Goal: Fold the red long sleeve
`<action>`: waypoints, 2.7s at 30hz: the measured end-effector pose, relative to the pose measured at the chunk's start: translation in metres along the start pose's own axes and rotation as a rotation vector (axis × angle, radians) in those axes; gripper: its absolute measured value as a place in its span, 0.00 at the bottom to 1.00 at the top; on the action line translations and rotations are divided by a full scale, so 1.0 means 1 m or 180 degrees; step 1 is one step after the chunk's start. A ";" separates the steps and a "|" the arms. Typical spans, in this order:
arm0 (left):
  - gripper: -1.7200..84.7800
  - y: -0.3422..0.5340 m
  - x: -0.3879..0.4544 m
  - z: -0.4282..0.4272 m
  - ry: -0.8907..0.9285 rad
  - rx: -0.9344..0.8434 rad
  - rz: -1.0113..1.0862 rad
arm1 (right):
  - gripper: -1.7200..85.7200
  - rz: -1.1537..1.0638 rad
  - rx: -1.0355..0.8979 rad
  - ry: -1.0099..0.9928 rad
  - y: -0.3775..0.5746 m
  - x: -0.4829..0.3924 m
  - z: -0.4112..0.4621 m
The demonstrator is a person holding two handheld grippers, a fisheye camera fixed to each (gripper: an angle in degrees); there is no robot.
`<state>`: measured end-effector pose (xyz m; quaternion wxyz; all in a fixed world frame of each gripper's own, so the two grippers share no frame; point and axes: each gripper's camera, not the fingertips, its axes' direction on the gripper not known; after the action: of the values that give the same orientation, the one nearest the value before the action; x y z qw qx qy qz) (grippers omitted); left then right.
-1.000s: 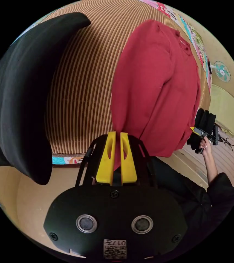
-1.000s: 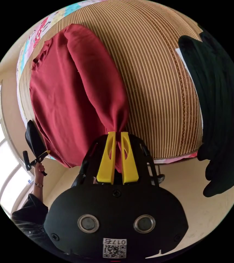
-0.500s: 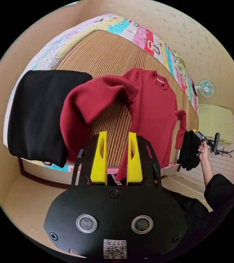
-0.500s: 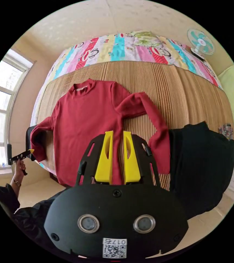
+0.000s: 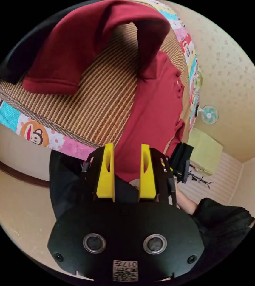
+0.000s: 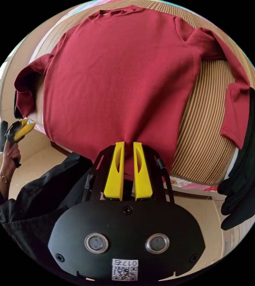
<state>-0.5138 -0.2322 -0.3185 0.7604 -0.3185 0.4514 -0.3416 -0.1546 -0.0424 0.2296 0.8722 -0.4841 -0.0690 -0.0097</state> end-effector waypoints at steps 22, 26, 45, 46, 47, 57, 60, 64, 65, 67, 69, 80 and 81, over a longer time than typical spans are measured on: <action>0.07 -0.085 0.299 0.051 -0.1996 0.1923 0.2487 | 0.06 0.0625 -0.0118 -0.0287 0.005 0.064 0.000; 0.10 -0.048 0.304 0.265 -0.3005 0.0378 0.3755 | 0.07 0.0650 -0.0053 -0.0550 0.019 0.088 0.003; 0.04 -0.108 0.112 0.284 -0.2233 -0.0459 0.0975 | 0.08 0.0558 0.0604 -0.1060 0.020 0.173 0.001; 0.04 -0.113 0.107 0.273 -0.2082 -0.0332 0.0822 | 0.07 0.0452 0.0592 -0.1168 0.015 0.167 0.003; 0.04 -0.120 0.096 0.250 -0.1814 -0.0044 0.0589 | 0.07 0.0223 0.0511 -0.1411 0.005 0.155 0.009; 0.15 -0.078 0.159 0.247 -0.2320 0.0841 0.1649 | 0.09 0.0389 0.0638 -0.2056 0.038 0.174 0.018; 0.14 -0.086 0.204 0.325 -0.1993 0.0024 0.2387 | 0.10 0.1032 0.0819 -0.2674 0.066 0.227 0.031; 0.13 -0.102 0.243 0.414 -0.2192 -0.0084 0.3048 | 0.10 0.1367 0.0939 -0.2732 0.088 0.265 0.040; 0.13 -0.110 0.248 0.446 -0.2332 -0.0211 0.3219 | 0.10 0.1381 0.0988 -0.2693 0.093 0.271 0.041; 0.13 -0.121 0.245 0.491 -0.2490 -0.0581 0.3396 | 0.10 0.1372 0.1086 -0.2662 0.100 0.277 0.039; 0.11 -0.126 0.224 0.530 -0.2806 -0.0856 0.3505 | 0.11 0.1440 0.1270 -0.2629 0.108 0.285 0.038; 0.06 -0.035 0.218 0.418 -0.1558 -0.0766 0.3861 | 0.15 0.3919 0.2654 -0.4105 0.183 0.324 0.112; 0.07 -0.025 0.208 0.425 -0.1753 -0.0912 0.3888 | 0.15 0.4103 0.2766 -0.4164 0.183 0.323 0.123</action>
<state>-0.0607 -0.3390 -0.2307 0.8541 -0.1795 0.3810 0.3051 0.1670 0.1750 0.1810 0.6029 0.0195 -0.2562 0.7553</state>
